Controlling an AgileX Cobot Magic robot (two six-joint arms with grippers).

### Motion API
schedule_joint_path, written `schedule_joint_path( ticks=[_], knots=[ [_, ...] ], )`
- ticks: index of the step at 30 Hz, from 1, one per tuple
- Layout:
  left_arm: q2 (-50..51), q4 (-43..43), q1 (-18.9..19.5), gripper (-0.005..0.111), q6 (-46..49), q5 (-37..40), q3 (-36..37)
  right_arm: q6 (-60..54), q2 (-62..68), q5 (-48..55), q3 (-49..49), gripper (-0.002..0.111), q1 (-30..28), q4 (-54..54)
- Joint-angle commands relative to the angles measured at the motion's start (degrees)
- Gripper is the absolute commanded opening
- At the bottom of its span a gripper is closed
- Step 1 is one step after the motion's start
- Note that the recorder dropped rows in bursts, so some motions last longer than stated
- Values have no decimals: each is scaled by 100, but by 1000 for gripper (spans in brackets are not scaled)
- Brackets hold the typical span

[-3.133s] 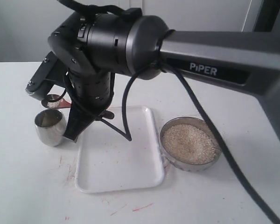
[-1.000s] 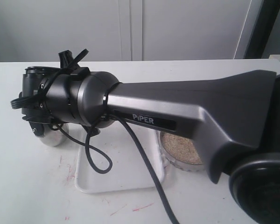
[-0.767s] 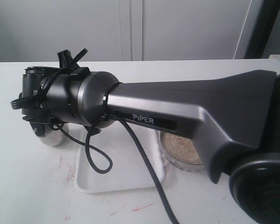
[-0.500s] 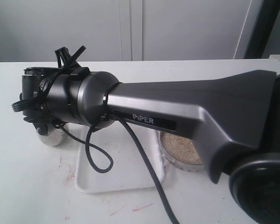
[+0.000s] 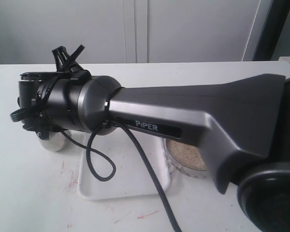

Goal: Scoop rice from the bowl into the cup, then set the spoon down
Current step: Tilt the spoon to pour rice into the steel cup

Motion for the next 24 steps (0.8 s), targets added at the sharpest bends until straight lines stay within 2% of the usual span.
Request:
schedule_joint_path(
  ticks=[1,13,18,24],
  knots=[
    [-5,-39,-16,14,-8,-37,-18,-50,-16,-80,-27,0,161,-213],
    [-5,-39,-16,14,-8,-37,-18,178,-16,144,-27,0,149,-179],
    [-5,-39,-16,14,-8,-37,-18,1035,-16,144,-27,0,149,-212],
    [-5,-39,-16,14,-8,-37,-18,2707,-64,174,-27,0,135,-199]
  ],
)
